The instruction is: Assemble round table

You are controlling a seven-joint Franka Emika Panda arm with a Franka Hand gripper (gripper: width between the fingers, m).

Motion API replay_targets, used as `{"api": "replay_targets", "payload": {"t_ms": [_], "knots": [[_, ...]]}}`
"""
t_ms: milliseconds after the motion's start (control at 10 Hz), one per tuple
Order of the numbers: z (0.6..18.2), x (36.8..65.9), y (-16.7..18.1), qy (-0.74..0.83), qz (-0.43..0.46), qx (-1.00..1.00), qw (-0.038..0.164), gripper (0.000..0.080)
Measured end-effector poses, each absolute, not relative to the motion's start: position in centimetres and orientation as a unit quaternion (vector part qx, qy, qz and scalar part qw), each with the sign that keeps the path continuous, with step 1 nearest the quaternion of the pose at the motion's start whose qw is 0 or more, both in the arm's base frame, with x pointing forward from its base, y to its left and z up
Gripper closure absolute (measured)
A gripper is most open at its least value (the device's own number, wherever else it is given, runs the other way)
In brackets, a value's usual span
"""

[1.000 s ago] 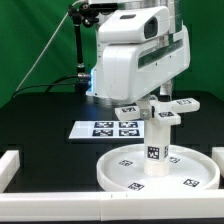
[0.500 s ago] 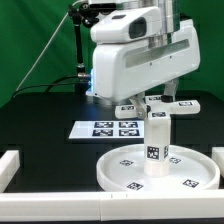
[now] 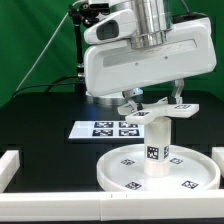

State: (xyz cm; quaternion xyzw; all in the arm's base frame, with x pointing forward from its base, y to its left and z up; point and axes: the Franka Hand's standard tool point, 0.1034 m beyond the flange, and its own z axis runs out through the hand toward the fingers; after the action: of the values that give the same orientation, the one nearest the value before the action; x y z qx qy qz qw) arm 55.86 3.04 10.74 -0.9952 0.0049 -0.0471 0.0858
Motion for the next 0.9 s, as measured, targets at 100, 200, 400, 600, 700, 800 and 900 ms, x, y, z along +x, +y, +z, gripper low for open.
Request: {"api": "replay_targets", "payload": {"t_ms": [100, 200, 400, 600, 700, 800, 900], "knots": [[10.76, 55.93, 3.30, 0.012, -0.047, -0.995, 0.087, 0.0354], [10.74, 55.92, 3.31, 0.053, -0.043, -0.994, 0.089, 0.0354], [10.73, 55.91, 3.34, 0.110, -0.038, -0.989, 0.092, 0.0354], [10.70, 55.88, 3.38, 0.170, -0.032, -0.980, 0.095, 0.0354], [10.68, 55.78, 3.54, 0.250, -0.024, -0.963, 0.101, 0.0354], [10.66, 55.70, 3.50, 0.306, -0.017, -0.946, 0.105, 0.0354], [10.67, 55.68, 3.55, 0.349, -0.013, -0.931, 0.106, 0.0354]]}}
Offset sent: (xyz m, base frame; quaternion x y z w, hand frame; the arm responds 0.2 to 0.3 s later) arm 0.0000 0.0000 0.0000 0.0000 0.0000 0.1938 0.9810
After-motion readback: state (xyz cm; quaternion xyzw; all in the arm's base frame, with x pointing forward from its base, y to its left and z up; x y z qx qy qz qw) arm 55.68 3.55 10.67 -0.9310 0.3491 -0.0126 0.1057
